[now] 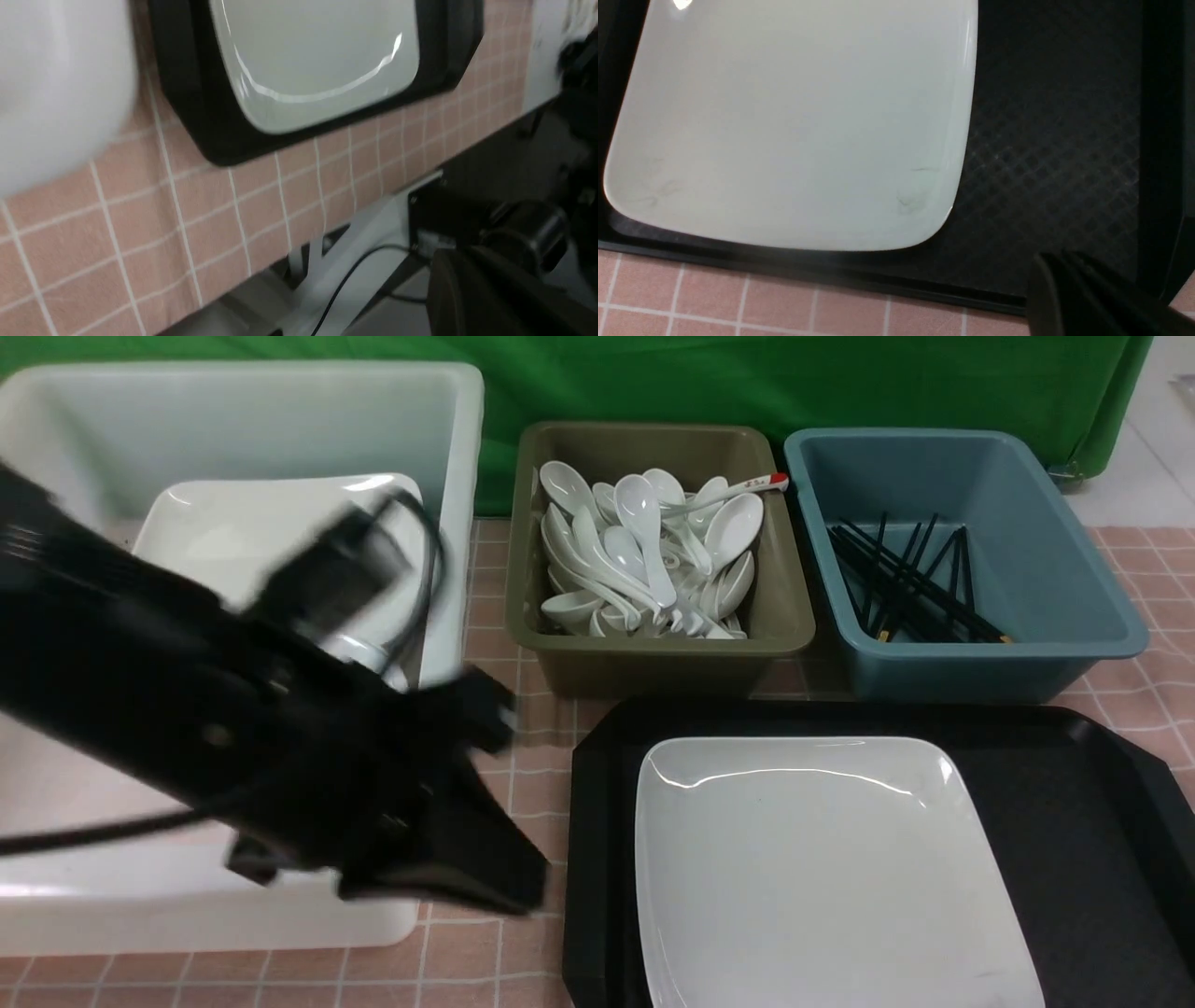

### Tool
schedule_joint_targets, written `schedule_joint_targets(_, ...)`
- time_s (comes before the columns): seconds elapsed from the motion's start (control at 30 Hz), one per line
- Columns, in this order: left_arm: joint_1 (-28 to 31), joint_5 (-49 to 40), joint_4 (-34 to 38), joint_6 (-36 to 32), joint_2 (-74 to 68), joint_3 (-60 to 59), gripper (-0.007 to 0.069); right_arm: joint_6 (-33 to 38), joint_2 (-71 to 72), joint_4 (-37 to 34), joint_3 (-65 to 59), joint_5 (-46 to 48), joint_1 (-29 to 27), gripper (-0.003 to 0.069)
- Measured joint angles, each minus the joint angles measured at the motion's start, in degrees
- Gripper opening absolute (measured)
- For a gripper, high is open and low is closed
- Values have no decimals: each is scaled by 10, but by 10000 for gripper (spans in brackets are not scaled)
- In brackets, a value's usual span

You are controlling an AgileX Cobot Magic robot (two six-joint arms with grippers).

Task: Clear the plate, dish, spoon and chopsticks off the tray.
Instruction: Use the left arm to grab a plate from the dinner plate

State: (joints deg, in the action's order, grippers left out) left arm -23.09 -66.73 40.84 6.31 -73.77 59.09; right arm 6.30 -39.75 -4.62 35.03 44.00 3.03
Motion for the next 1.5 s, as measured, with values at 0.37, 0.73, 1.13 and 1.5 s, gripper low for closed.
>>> schedule_joint_targets(0.37, -236, 146, -136, 175, -162, 1, 279, 1, 0, 0, 0, -7, 13, 30)
schedule_joint_targets(0.73, -255, 243, -189, 274, -222, 1, 527, 1, 1, -1, 0, -8, 18, 30)
schedule_joint_targets(1.13, -255, 314, -204, 303, -293, 1, 535, 1, 1, -1, 0, -12, 19, 30)
schedule_joint_targets(1.5, -255, 428, -87, 195, -326, 4, 535, 1, 1, -1, 0, -12, 19, 30)
